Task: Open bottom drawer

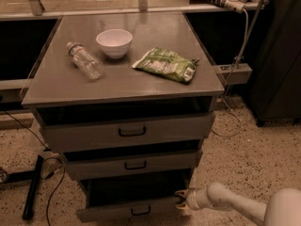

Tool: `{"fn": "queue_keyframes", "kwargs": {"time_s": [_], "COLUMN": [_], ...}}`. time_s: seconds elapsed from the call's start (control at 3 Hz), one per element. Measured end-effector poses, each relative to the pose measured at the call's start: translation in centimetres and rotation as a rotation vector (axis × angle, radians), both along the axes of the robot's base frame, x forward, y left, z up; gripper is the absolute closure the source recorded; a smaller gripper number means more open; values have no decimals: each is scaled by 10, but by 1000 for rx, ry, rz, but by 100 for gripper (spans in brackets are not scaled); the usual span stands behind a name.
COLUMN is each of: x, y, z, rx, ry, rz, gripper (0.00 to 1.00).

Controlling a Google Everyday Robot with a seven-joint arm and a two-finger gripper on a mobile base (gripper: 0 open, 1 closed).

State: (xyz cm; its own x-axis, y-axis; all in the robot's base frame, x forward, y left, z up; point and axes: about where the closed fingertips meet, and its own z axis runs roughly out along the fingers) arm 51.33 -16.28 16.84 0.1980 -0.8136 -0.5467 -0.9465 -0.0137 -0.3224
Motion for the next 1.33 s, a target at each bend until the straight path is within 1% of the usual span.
{"fn": "queue_keyframes", "kwargs": {"time_s": [0.33,0.67,1.0,1.33], "x": [1,-9,-25,-24], "y": [2,0,-6,-6], "z": [0,-5,-9,-3], "rx": [6,13,20,20], "ry": [12,30,50,50], "rz": [11,21,23,23], "gripper": [35,38,61,84]}}
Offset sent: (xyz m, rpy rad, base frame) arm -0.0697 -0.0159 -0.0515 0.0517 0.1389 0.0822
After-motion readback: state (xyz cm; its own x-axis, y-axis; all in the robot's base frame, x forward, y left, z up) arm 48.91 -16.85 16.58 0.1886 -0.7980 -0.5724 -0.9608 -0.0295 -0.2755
